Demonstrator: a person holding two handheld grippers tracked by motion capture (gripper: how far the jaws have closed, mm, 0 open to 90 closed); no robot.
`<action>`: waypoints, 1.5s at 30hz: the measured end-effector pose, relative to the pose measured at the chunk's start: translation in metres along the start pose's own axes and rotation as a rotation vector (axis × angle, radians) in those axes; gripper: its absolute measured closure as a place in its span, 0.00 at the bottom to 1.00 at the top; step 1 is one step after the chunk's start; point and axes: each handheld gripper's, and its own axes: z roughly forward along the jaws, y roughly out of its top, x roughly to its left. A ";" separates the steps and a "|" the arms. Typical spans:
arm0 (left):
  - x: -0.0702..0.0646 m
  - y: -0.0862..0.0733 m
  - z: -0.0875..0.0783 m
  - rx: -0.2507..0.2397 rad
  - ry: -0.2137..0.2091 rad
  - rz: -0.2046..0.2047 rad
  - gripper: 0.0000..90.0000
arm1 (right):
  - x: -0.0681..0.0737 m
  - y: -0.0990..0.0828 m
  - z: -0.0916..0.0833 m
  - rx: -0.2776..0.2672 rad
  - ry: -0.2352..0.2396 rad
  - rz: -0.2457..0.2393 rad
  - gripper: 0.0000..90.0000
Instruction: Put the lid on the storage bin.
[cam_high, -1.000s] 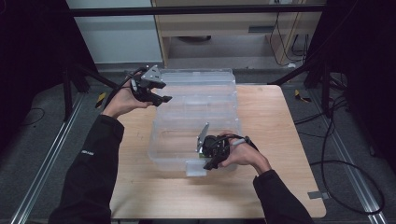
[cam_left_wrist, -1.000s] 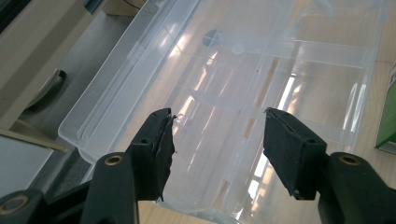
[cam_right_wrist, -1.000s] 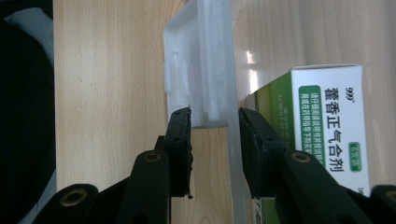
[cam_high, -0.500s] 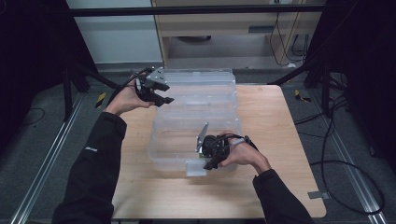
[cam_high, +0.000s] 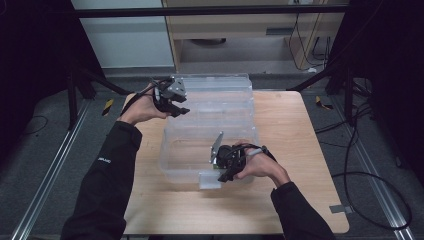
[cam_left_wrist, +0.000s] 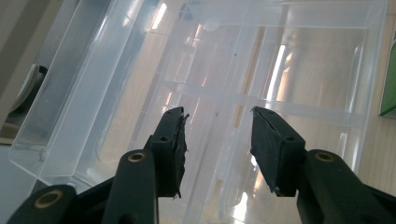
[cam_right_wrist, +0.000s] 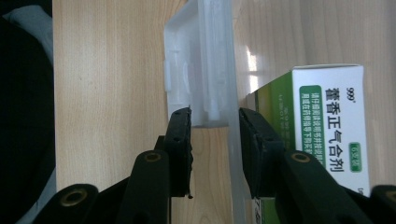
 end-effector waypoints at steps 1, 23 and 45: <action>0.000 0.001 0.001 0.003 -0.001 0.003 0.61 | 0.000 0.000 0.000 0.000 0.000 0.000 0.74; -0.009 0.003 0.011 0.035 0.046 0.053 0.74 | 0.001 0.000 0.000 -0.001 -0.008 -0.003 0.74; -0.017 0.018 0.022 0.158 0.124 0.163 0.81 | 0.002 0.000 0.000 -0.003 -0.017 -0.009 0.74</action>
